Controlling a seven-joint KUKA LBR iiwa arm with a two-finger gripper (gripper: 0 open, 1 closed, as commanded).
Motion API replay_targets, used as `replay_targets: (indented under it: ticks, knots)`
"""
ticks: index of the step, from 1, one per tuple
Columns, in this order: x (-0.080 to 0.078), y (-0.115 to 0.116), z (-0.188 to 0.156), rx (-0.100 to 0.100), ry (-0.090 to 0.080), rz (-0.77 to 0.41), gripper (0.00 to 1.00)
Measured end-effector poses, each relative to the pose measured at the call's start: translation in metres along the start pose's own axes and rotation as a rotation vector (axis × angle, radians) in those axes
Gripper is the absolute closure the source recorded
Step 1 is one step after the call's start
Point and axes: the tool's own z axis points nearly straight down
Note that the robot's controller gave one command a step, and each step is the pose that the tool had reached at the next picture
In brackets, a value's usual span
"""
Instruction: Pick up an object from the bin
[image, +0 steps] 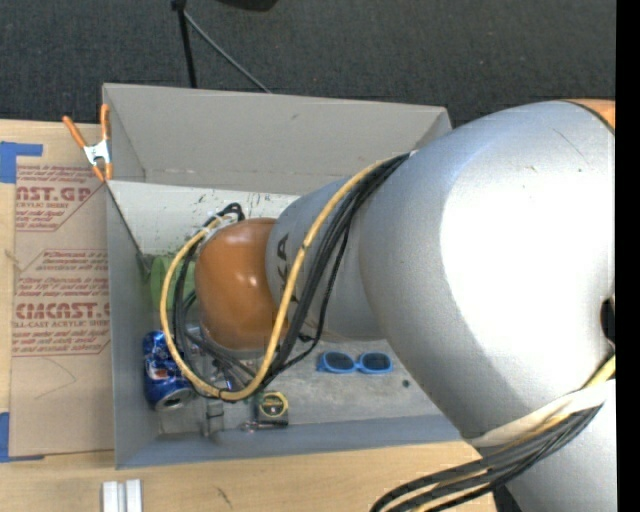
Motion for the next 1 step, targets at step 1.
replay_targets:
  ticks: [1]
  knots:
    - [0.0007,0.0017,0.0002,-0.003,0.002,-0.004,1.0]
